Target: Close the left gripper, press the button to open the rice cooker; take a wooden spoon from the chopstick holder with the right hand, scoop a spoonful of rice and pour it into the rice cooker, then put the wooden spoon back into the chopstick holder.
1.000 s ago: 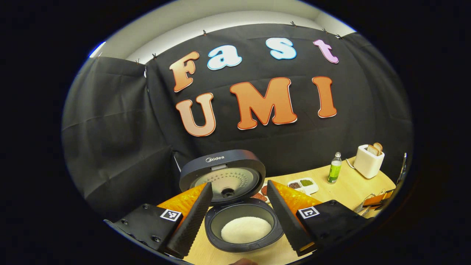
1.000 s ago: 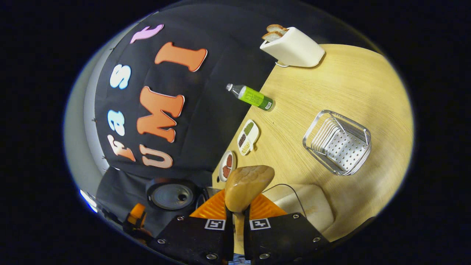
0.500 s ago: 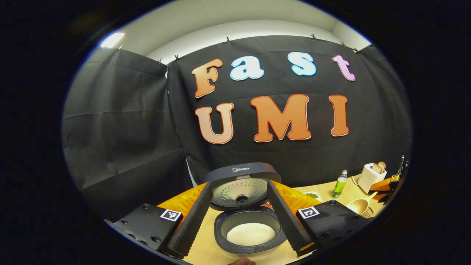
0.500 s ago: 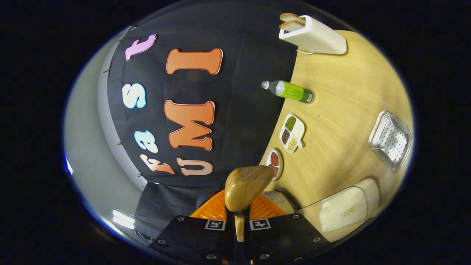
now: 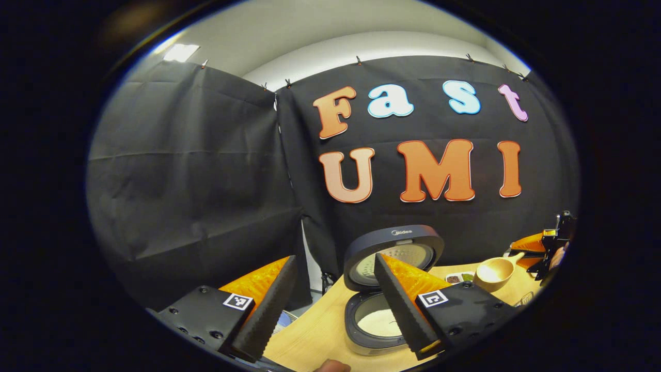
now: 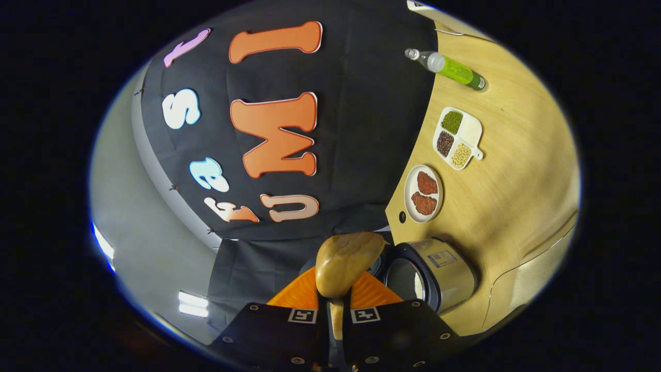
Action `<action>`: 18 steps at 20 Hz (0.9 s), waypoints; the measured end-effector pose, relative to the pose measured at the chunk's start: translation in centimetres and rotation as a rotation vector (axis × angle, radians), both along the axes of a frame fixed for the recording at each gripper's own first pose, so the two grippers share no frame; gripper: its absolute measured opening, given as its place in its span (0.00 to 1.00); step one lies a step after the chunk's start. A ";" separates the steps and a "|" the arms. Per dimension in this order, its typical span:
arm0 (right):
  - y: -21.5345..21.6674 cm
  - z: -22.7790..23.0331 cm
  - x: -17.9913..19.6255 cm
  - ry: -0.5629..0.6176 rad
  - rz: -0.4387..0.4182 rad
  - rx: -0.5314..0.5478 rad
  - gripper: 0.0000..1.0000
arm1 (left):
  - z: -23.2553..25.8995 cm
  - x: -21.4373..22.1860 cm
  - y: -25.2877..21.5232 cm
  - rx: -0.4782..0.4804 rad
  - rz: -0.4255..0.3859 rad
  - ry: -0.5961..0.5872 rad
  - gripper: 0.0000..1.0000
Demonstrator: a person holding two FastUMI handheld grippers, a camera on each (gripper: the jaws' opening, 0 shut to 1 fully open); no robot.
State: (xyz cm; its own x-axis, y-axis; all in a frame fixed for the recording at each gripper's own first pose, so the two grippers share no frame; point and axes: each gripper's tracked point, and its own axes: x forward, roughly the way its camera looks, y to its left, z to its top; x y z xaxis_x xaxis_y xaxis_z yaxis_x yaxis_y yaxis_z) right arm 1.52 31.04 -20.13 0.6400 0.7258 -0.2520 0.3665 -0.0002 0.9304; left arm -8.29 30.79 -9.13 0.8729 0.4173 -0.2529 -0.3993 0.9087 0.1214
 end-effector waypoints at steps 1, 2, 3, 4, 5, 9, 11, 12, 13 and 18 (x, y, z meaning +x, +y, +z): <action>1.0 -0.1 0.2 0.002 0.013 -0.001 0.10 | 0.0 -0.5 0.8 0.004 0.020 0.000 1.00; 2.0 -0.3 0.6 0.008 0.021 -0.002 0.10 | -0.1 -1.1 1.6 0.006 0.035 0.003 1.00; 3.1 -0.4 1.1 0.013 0.029 -0.005 0.10 | -0.1 -1.7 2.3 0.009 0.050 0.004 0.94; 4.1 -0.6 1.6 0.021 0.033 -0.003 0.10 | -0.2 -2.4 3.0 0.012 0.064 0.006 1.00; 5.1 -0.7 2.0 0.025 0.040 -0.002 0.10 | -0.2 -2.8 3.6 0.014 0.079 0.006 1.00; 8.5 -2.0 2.9 0.015 0.070 -0.088 0.10 | -0.5 -4.1 6.1 0.016 0.137 0.013 0.94; 9.8 -2.4 3.0 -0.031 0.105 -0.167 0.10 | -1.0 -4.4 6.9 0.009 0.154 0.019 0.94; 10.3 -2.5 3.1 -0.058 0.119 -0.207 0.10 | -1.3 -4.6 7.2 0.004 0.160 0.021 0.94; 10.6 -2.6 3.1 -0.086 0.126 -0.257 0.09 | -1.5 -4.5 7.4 -0.001 0.165 0.023 1.00; 11.6 -3.2 3.8 -0.214 0.172 -0.465 0.10 | -2.5 -3.5 7.2 -0.012 0.161 0.034 0.94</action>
